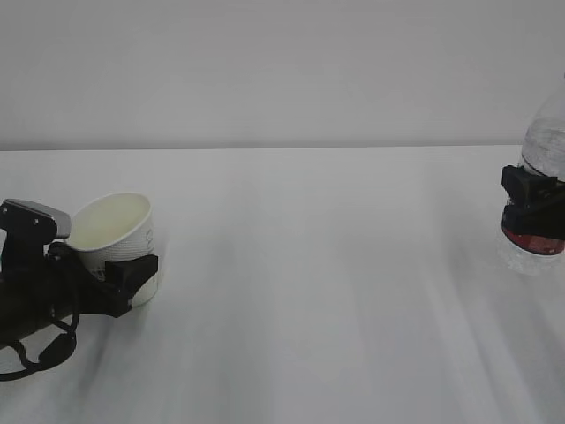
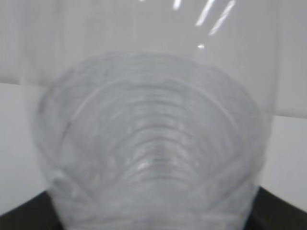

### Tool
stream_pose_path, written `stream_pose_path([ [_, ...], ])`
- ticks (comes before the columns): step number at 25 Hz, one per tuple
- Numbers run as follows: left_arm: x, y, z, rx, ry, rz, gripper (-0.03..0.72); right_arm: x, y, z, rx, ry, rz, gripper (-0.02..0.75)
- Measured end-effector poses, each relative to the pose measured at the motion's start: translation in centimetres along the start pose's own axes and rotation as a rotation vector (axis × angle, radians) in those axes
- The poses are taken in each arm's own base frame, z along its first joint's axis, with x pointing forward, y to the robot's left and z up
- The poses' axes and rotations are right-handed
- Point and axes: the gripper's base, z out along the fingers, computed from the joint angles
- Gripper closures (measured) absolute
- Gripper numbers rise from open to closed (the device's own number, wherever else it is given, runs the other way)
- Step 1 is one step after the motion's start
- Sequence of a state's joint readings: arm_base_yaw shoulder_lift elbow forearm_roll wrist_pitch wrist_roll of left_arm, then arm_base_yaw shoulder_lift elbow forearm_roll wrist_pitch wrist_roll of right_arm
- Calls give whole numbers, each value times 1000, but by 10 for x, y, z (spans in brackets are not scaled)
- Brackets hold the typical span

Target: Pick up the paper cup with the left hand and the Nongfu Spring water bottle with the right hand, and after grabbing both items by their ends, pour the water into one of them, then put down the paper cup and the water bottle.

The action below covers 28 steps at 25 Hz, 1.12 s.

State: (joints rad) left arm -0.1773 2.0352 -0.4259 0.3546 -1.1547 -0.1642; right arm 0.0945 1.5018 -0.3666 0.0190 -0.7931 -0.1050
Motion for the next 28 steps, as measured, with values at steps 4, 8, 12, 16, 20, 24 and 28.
stream_pose_path([
  [4, 0, -2, 0, 18, 3, 8, 155, 0, 0, 0, 0, 0, -1, 286],
  [8, 1, -6, 0, 61, 10, 27, 155, 0, 0, 0, 0, 0, -2, 286],
  [12, 1, -9, 0, 94, 14, 44, 155, 0, 0, 0, 0, 0, -4, 286],
  [16, -6, -12, 7, 159, -10, 79, 156, 0, 0, 0, 0, -1, -14, 279],
  [20, -16, -15, 17, 223, -40, 70, 156, 0, 0, 0, 0, -1, -16, 283],
  [24, -20, -15, 20, 245, -53, 72, 157, 0, 0, 0, 0, -1, -18, 285],
  [28, -22, -16, 22, 267, -55, 79, 157, 0, 0, 0, 0, -1, -18, 285],
])
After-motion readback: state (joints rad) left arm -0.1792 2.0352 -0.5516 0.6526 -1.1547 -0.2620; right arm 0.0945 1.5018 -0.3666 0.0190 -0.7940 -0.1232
